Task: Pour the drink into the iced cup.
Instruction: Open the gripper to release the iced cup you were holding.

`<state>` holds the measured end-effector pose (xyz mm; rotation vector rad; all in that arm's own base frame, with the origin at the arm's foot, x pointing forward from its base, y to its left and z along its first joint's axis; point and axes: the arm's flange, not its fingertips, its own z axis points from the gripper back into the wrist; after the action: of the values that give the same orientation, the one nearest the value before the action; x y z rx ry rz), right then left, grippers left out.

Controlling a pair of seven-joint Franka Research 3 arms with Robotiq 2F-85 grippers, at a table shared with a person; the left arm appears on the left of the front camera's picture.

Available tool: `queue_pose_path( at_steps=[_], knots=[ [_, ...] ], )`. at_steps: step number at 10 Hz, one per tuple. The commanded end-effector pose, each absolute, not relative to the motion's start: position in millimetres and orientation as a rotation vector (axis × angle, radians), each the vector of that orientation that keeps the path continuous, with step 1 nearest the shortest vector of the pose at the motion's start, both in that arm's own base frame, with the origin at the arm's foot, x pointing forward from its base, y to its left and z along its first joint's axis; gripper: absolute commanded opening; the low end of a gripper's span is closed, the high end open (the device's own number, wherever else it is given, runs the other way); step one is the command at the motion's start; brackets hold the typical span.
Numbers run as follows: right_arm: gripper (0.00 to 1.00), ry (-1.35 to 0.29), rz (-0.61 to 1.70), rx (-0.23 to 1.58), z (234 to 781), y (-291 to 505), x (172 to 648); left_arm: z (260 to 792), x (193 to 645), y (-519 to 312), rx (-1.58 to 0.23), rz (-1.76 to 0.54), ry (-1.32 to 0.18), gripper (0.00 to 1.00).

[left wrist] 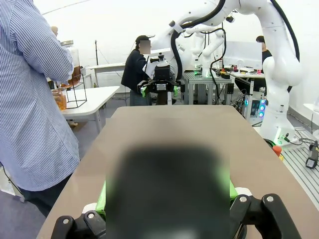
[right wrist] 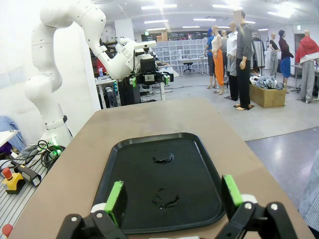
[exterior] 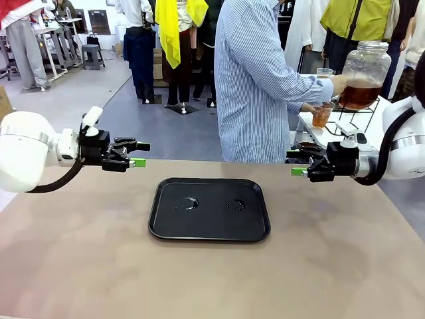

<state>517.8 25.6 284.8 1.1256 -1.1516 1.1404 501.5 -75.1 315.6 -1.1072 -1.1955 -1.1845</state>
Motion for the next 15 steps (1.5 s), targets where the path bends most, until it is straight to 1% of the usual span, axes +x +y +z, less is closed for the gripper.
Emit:
queue_pose_path(
  at_steps=[1,15],
  knots=[
    [1.00,-1.145,1.144,1.130,288.7,27.4,519.4,317.8,502.5,-75.4,-1.104,-1.191,-1.188,1.00],
    [1.00,-1.145,1.144,1.130,288.7,27.4,519.4,317.8,502.5,-75.4,-1.104,-1.191,-1.188,1.00]
  ],
)
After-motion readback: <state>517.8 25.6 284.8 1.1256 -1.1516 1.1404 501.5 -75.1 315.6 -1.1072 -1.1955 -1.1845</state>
